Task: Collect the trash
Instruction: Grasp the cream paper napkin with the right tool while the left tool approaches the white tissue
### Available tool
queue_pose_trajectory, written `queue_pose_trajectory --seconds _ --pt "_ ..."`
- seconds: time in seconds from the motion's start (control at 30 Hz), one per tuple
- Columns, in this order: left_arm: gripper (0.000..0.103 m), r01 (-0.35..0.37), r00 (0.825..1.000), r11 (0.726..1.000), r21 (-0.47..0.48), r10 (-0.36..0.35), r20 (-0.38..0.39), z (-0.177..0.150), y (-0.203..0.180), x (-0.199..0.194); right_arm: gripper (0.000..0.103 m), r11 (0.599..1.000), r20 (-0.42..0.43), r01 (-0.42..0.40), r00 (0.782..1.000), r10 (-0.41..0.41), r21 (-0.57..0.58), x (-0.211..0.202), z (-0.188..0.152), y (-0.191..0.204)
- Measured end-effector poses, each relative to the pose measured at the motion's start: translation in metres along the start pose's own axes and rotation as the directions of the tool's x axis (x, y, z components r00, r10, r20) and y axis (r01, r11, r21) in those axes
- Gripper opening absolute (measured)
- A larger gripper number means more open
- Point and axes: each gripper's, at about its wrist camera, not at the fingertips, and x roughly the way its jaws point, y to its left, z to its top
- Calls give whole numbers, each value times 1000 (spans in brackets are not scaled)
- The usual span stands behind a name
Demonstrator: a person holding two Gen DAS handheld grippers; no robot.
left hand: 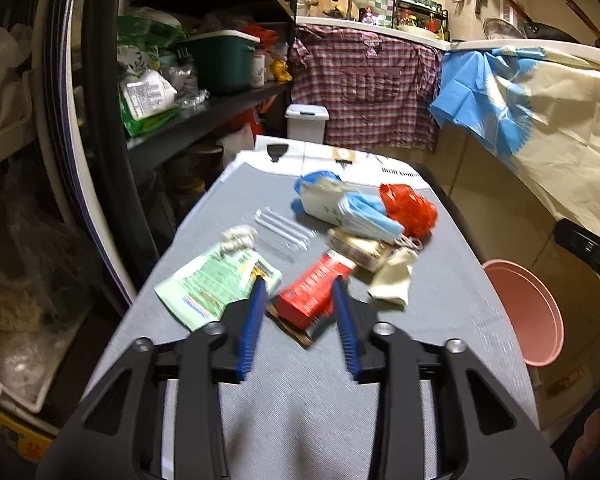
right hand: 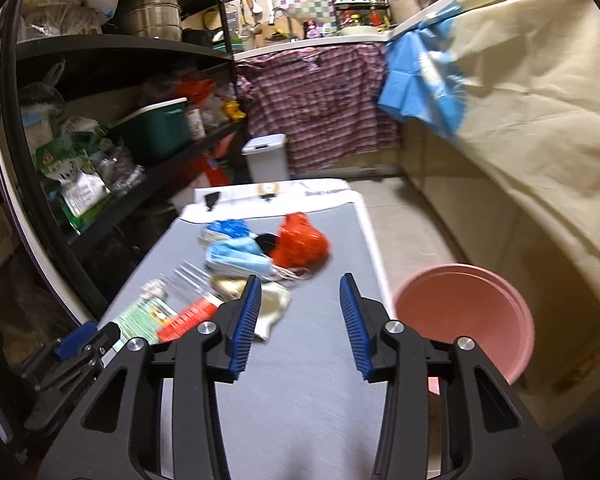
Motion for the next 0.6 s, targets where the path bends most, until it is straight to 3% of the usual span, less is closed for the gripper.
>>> queue_pose_trajectory --seconds 0.23,0.47,0.6 --pt "26 -20 1000 1000 10 20 14 16 22 24 37 998 -37 -57 998 58 26 55 9 21" --pt "26 -13 1000 998 60 12 29 32 37 65 34 994 -124 -66 989 76 83 106 -12 24" --pt "26 -18 1000 1000 23 18 -3 34 51 100 36 990 -173 -67 981 89 126 131 -22 20"
